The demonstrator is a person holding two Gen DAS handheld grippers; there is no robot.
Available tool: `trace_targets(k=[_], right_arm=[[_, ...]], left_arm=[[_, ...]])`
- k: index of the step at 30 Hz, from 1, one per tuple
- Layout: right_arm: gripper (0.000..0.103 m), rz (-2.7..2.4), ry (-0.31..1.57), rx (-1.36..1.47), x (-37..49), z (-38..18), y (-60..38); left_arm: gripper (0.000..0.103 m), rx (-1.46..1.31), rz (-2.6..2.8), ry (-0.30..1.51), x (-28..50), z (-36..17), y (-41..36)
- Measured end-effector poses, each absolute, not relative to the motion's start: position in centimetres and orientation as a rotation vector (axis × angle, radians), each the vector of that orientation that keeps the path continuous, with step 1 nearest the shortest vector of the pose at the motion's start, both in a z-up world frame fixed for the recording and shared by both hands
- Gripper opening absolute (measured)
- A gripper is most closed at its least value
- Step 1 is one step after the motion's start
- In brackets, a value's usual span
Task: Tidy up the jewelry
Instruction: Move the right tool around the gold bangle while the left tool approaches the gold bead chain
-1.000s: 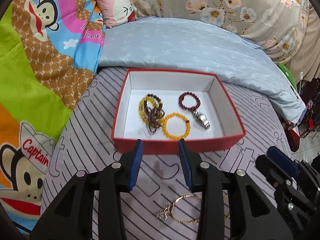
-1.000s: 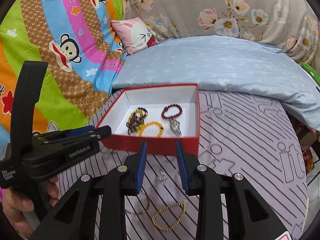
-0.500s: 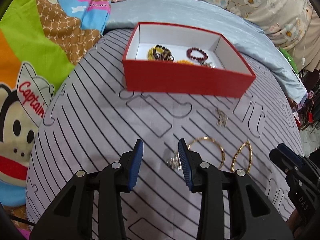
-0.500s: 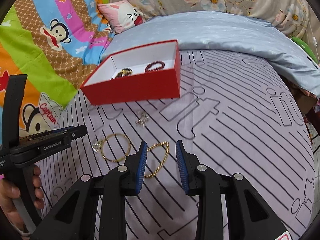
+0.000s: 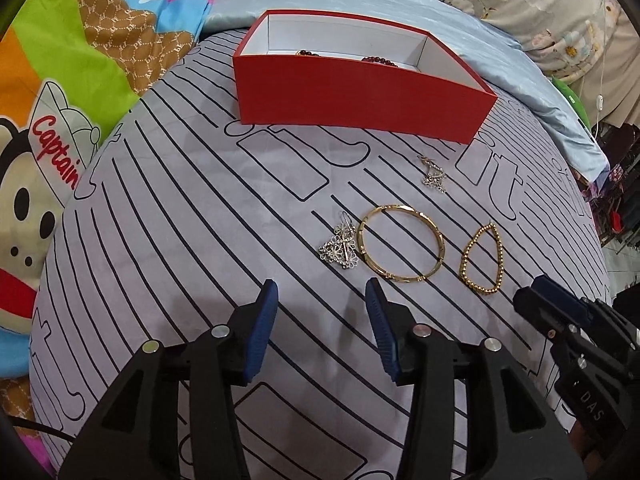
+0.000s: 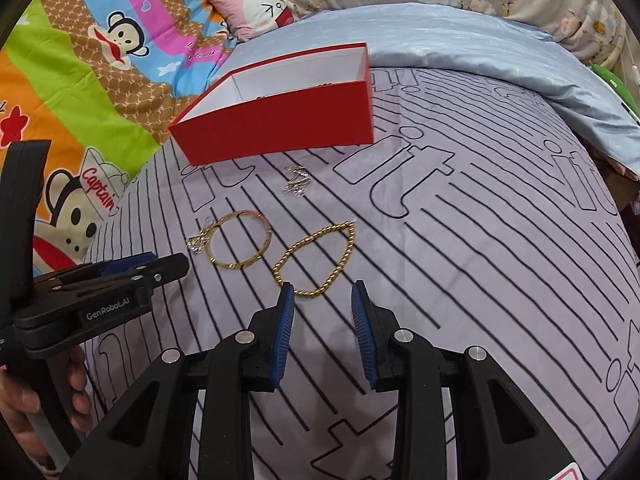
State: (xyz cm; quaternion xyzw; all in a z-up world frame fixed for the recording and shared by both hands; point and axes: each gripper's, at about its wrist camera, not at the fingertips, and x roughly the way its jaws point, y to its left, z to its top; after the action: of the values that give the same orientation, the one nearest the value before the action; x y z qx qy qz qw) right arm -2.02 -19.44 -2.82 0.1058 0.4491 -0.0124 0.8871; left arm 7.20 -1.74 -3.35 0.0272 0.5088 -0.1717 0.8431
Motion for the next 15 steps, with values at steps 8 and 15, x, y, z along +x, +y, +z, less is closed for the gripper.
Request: trace_targets(k=[8,15], right_arm=[[0.03,-0.002,0.942,0.216,-1.7,-3.1,-18.4],[0.03,0.004,0.938,0.223,-1.3,-3.0,-18.4]], left_arm=[[0.043,0.055,-0.359,1.071,7.9,-3.7,-1.8],[0.043,0.086,-0.373,1.058,8.5,-4.0,-2.9]])
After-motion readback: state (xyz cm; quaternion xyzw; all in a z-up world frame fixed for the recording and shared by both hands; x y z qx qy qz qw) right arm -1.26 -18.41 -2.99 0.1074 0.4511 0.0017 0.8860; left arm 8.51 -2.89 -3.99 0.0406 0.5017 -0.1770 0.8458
